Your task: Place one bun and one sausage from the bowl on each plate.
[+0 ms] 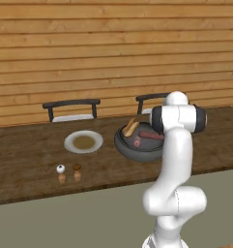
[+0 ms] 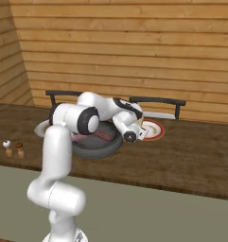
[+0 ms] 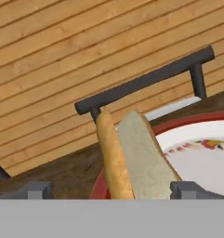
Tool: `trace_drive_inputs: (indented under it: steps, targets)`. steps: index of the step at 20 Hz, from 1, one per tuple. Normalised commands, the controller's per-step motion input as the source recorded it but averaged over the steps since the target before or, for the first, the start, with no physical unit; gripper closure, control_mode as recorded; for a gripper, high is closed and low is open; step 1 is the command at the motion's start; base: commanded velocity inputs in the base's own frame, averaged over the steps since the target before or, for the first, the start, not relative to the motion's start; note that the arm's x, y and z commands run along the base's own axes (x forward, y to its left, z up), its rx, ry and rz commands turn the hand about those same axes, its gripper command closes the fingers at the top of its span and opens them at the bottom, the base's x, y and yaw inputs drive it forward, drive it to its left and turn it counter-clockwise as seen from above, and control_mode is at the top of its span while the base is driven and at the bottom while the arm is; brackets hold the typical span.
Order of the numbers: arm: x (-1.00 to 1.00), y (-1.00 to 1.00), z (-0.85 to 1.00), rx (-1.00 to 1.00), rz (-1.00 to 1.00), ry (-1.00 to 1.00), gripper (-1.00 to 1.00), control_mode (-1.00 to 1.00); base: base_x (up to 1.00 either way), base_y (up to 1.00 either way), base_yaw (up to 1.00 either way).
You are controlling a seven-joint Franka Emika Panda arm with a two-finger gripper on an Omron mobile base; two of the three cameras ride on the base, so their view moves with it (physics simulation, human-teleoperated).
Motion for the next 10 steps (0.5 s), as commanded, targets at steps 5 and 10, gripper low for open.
trace_drive_inputs:
  steps: [5,10]
  targets:
    - [-0.03,-0.43,0.97,0.04,-0.11,0.22,-1.0,-1.0,0.0,0.0,0.0]
    - [-0.04,-0.04,1.0,0.0,-0.08,0.34,-1.0,-1.0,0.0,0.0,0.0]
